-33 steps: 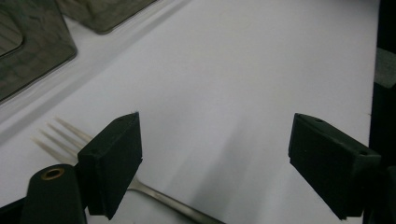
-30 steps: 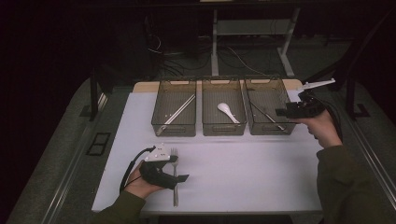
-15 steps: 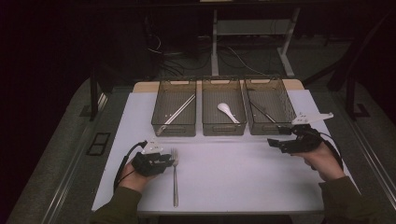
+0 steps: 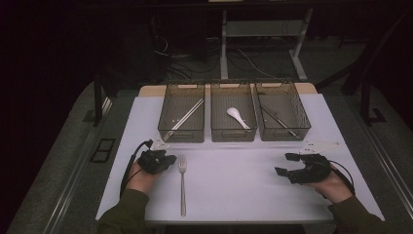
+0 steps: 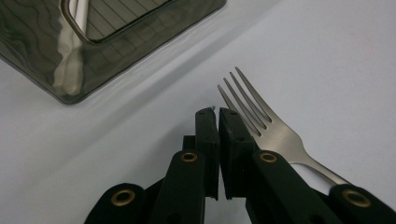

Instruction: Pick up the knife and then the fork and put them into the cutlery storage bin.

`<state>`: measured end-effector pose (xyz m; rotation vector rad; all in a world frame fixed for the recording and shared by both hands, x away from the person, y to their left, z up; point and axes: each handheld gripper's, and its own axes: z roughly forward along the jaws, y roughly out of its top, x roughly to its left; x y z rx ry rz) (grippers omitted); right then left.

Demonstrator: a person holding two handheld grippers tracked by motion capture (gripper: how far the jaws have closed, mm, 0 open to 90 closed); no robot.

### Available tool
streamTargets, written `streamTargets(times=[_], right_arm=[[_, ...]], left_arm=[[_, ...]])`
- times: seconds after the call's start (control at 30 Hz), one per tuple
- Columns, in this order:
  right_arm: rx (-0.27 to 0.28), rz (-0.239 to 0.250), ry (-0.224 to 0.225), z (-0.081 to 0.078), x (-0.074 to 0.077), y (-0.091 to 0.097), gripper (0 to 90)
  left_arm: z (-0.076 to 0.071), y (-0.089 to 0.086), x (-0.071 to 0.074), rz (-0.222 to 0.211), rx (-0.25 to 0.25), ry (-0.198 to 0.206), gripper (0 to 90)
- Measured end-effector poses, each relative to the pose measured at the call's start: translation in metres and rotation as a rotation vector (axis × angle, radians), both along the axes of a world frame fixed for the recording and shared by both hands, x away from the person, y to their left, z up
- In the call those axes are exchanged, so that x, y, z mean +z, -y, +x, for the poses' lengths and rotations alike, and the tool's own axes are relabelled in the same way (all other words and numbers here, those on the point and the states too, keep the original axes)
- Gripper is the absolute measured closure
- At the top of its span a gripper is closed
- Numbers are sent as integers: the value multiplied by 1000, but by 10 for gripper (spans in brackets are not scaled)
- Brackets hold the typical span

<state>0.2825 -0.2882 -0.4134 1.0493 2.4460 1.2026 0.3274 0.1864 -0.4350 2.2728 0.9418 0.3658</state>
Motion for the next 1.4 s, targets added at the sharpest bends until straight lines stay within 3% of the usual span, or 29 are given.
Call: streamTargets(times=[0.23,0.43,0.5,0.57,0.7,0.8,1.07,1.13,1.2,1.23,1.27,1.4], right_arm=[[-5,19,-5,-3,-1,2,301],[-14,28,-3,-2,-1,3,301],[-15,28,-3,-3,0,3,301],[-14,29,-2,-2,-1,3,301],[-15,28,1,-2,-1,4,301],[-17,31,2,-2,-1,4,301],[-16,30,6,-1,-1,5,301],[-17,30,6,-1,-1,5,301],[-16,30,6,-1,-2,5,301],[-15,28,6,-1,-2,5,301],[-16,29,2,-1,-2,5,301],[-17,30,5,-1,-2,6,301]], left_arm=[[14,18,-3,-15,-30,-32,857],[19,59,-5,-3,-118,-39,859],[21,72,-4,9,-168,-27,860],[19,88,-5,0,-181,-35,867],[18,113,-5,2,-259,-28,885],[12,131,-6,-27,-281,-38,886],[-3,168,-8,-40,-409,-40,887],[-7,173,-8,-32,-444,-41,886],[-10,175,-7,-24,-443,-26,874],[-10,172,-5,5,-456,-20,849],[-12,169,-4,-23,-433,-17,835],[-23,146,7,-41,-405,2,751]])
